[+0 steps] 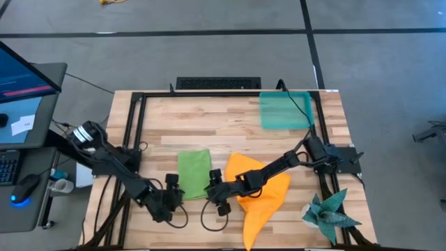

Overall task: Roll microfiber towels into tight, uniform cylinder then place into a basket
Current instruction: Roll the green microfiber towel

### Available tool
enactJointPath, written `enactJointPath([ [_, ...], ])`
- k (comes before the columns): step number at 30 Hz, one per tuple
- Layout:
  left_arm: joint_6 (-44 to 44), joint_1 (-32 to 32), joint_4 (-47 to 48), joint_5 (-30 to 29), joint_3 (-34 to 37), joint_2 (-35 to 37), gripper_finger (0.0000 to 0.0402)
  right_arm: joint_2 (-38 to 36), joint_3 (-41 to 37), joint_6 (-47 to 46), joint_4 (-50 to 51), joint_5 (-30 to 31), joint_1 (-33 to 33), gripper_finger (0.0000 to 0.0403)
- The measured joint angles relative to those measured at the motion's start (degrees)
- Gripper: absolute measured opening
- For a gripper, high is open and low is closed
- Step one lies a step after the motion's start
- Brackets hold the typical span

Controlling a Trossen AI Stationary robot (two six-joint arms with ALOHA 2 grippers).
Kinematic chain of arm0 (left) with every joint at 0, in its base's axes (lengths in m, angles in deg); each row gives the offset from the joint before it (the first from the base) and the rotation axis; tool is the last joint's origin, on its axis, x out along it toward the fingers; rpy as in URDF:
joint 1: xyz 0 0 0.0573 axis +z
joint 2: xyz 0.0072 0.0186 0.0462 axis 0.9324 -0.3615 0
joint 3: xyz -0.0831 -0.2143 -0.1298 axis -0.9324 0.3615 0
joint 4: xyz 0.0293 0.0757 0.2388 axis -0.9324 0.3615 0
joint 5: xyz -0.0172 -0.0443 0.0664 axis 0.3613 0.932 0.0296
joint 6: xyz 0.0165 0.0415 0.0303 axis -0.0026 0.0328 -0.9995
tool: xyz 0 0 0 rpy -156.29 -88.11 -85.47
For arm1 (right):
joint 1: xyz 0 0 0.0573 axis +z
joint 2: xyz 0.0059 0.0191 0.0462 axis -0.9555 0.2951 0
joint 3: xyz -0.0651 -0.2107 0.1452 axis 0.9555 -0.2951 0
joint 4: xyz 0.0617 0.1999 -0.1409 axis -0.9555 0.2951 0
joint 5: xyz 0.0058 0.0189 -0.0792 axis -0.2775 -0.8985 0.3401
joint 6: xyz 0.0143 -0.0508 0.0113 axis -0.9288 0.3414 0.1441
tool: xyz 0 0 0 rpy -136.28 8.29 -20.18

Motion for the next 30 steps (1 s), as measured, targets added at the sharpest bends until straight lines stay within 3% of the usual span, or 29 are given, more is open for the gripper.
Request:
enactJointPath([
  [7, 1.69, 1.11, 1.64, -0.18, -2.78, -4.22, 0.0194, 1.51, 0.02, -1.43, -0.42, -3.03, -0.54, 0.0209],
  [13, 12.99, 1.25, 3.09, -1.26, -3.97, -4.44, 0.0194, 1.46, 0.09, -2.92, 0.66, -3.74, -0.78, 0.0209],
  [18, 15.91, 1.26, 4.06, -1.29, -4.02, -4.48, 0.0188, 1.4, 0.14, -5.24, 1.87, -3.77, -0.78, 0.019],
  [30, 11.59, 1.32, 2.17, 0.14, -3.54, -4.52, 0.0063, 0.94, 0.15, -8.86, 4.33, -3.78, -1.0, 0.0059],
])
